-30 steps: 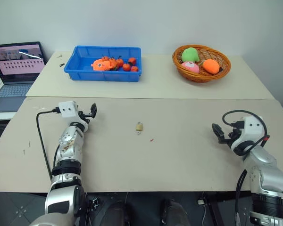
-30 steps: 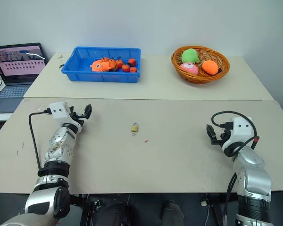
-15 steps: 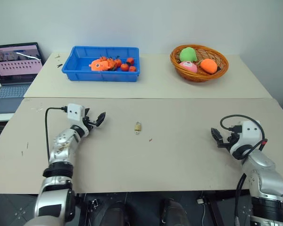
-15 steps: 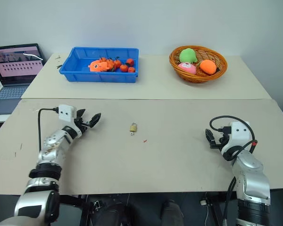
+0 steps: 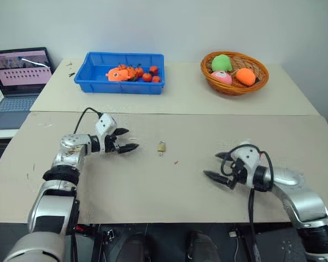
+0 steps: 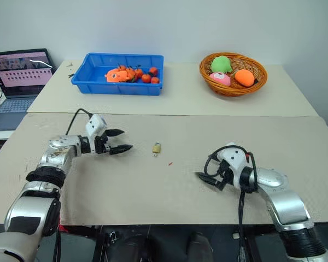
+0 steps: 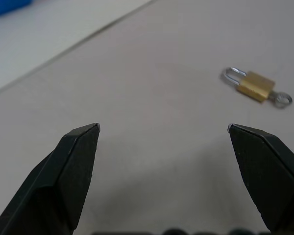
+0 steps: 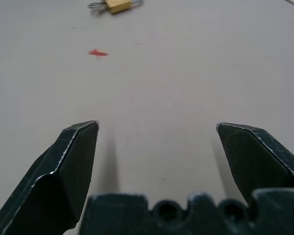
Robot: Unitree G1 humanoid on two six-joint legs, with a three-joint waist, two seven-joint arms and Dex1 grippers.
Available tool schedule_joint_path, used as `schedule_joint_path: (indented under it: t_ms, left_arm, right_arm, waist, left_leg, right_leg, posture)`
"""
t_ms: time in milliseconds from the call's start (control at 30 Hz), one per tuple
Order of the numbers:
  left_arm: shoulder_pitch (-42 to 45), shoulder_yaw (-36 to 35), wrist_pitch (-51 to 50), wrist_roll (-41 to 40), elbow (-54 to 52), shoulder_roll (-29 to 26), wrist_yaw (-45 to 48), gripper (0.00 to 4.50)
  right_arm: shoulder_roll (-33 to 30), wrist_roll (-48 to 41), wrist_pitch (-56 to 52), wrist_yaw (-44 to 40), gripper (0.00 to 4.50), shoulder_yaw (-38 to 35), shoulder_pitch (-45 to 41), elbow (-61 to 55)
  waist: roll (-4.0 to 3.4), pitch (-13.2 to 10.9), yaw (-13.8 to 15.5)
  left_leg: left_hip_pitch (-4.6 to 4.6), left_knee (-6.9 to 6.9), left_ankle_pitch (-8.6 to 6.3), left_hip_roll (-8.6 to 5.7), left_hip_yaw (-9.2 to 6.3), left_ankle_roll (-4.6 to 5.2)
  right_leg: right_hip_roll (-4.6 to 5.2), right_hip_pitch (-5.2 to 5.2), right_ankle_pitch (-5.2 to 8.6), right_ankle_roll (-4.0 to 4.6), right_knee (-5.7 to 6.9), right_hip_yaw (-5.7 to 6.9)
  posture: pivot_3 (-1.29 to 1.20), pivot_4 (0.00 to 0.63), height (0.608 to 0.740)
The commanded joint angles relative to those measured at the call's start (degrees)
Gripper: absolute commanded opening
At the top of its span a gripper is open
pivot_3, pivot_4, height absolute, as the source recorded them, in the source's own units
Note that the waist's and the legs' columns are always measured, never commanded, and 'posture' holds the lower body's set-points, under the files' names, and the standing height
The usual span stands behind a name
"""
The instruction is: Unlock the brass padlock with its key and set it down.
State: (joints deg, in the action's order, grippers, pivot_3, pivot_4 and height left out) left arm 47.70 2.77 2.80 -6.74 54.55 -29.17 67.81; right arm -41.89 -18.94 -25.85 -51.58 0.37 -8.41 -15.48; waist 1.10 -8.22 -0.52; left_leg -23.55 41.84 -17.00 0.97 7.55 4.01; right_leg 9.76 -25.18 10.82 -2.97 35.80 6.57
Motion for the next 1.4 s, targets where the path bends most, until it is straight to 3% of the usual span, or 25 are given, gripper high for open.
schedule_joint_path:
  t_ms: [33, 233, 367, 567, 700, 867, 1000, 1133, 1400]
  left_arm:
    - [4.1, 1.1, 2.7, 1.4, 2.2, 1.6, 2.2, 4.46]
    - [5.0, 1.5, -2.6, 0.4, 1.5, 7.4, 3.8, 4.46]
    - [-4.0, 1.4, -12.1, -3.0, -15.5, 9.1, 3.8, 4.46]
    - [-18.3, -1.2, -25.1, -3.6, -43.7, 12.1, -14.9, 4.46]
    - [-26.8, 1.4, -27.9, 5.2, -55.7, 14.0, -30.5, 4.46]
    - [-31.1, 3.8, -30.8, 4.0, -61.1, 15.6, -32.9, 4.46]
    - [-27.0, 2.7, -25.5, 2.7, -56.2, 11.7, -28.8, 4.46]
    - [-11.6, 2.2, -13.9, 1.4, -34.2, 4.5, -15.9, 4.46]
    - [10.2, 3.4, 4.0, 3.8, 3.0, 4.6, -0.4, 4.46]
  right_arm:
    - [-0.6, -1.5, 0.7, -1.0, 4.5, -1.3, -0.2, -3.1]
    - [-0.3, -1.6, -0.7, 0.8, 4.5, -2.2, 2.5, -7.4]
    - [-0.8, -2.0, -2.0, 2.5, 4.5, -4.6, 5.1, -10.3]
    - [0.0, -2.9, -3.1, 4.7, 4.5, -6.4, 7.5, -12.8]
    - [0.6, -4.1, -3.9, 5.7, 4.5, -6.5, 8.1, -14.5]
    - [0.4, -5.2, -4.8, 6.6, 4.5, -7.0, 7.7, -15.0]
    - [0.7, -5.7, -4.7, 7.2, 4.5, -7.2, 7.1, -14.6]
    - [2.5, -4.4, -3.4, 8.6, 4.5, -4.9, 5.3, -12.6]
    - [5.7, -2.8, -2.9, 12.0, 4.5, -3.9, 3.4, -11.7]
  waist:
    - [0.01, 0.0, 0.0]
    - [0.01, 0.0, 0.1]
    - [0.01, 0.0, -0.3]
    - [0.01, 0.0, -0.1]
    - [0.01, 0.0, 0.6]
    - [-0.01, 0.0, 1.6]
    - [-0.01, 0.0, 1.7]
    - [0.0, 0.0, 1.8]
    - [-0.01, 0.0, 1.3]
  left_leg:
    - [-0.02, 0.03, 0.0, 0.0, -0.04, 0.0]
    - [-0.06, 0.05, -0.01, -0.01, -0.15, 0.01]
    - [-0.21, 0.09, -0.01, -0.01, -0.3, 0.02]
    - [-0.11, 0.19, 0.0, 0.03, -0.45, 0.0]
    - [-0.02, 0.35, -0.03, -0.04, -0.57, 0.03]
    - [0.01, 0.39, -0.06, -0.07, -0.61, 0.07]
    - [0.0, 0.39, -0.07, -0.08, -0.63, 0.09]
    - [-0.15, 0.54, -0.06, -0.07, -0.65, 0.08]
    - [-0.37, 0.71, -0.13, -0.24, -0.65, 0.22]
  right_leg:
    - [0.01, 0.01, 0.0, 0.0, 0.01, 0.02]
    - [0.03, 0.0, 0.0, 0.0, 0.02, 0.06]
    - [0.05, -0.02, 0.0, 0.0, -0.02, 0.19]
    - [0.08, 0.06, -0.01, 0.02, -0.02, 0.19]
    - [0.26, 0.17, 0.0, 0.01, -0.02, 0.22]
    - [0.32, 0.21, 0.0, 0.04, 0.01, 0.27]
    - [0.36, 0.18, 0.01, 0.07, 0.05, 0.31]
    - [0.35, 0.06, 0.05, 0.16, 0.26, 0.46]
    - [0.35, 0.1, 0.14, 0.0, 0.31, 0.53]
  posture:
    - [0.0, 0.15, 0.692]
    - [0.0, 0.15, 0.692]
    - [0.0, 0.15, 0.692]
    - [0.0, 0.15, 0.692]
    - [0.0, 0.15, 0.692]
    - [0.0, 0.15, 0.692]
    - [0.0, 0.15, 0.692]
    - [0.0, 0.15, 0.692]
    - [0.0, 0.15, 0.692]
